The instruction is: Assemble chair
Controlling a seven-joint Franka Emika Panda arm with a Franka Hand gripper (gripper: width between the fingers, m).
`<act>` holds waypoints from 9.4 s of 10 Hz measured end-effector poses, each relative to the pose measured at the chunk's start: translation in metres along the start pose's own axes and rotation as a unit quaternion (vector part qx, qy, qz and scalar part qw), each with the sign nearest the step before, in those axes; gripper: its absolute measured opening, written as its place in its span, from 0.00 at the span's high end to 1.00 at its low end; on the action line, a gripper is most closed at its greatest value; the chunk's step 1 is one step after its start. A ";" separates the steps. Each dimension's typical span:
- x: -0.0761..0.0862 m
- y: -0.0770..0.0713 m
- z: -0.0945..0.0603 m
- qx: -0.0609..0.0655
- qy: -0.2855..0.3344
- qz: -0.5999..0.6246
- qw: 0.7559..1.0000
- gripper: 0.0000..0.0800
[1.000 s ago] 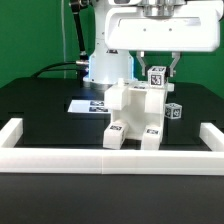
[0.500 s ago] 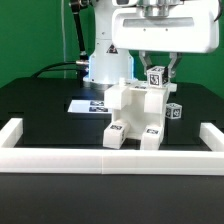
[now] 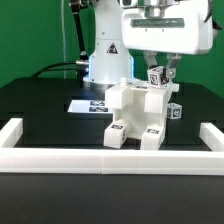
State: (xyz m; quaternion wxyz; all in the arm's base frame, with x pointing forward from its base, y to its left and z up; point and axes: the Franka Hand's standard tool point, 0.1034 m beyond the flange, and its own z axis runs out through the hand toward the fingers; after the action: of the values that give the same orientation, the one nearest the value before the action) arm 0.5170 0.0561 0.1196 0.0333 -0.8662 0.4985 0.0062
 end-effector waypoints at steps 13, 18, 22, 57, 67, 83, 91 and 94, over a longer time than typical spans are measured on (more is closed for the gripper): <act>0.000 0.001 0.002 -0.003 0.000 -0.361 0.933 0.19; 0.000 0.001 0.002 -0.006 0.001 -0.502 0.865 0.19; 0.004 0.003 0.002 -0.009 0.001 -0.611 0.792 0.19; -0.005 -0.001 0.003 0.000 -0.006 0.163 0.987 0.64; -0.009 -0.005 0.003 0.007 -0.005 0.033 0.999 0.22; -0.005 -0.004 0.003 -0.005 0.006 -0.479 0.878 0.52; -0.006 -0.004 0.003 -0.002 0.006 -0.310 0.951 0.64; -0.007 -0.005 0.003 0.000 0.004 -0.217 0.976 0.64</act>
Offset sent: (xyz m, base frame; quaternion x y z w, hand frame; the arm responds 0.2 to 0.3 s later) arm 0.0000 0.0000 0.0000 0.0000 0.0000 -0.0650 0.9979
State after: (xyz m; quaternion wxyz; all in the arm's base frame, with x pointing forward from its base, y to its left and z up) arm 0.5173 0.0647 0.1172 0.0321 -0.9538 0.2988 -0.0051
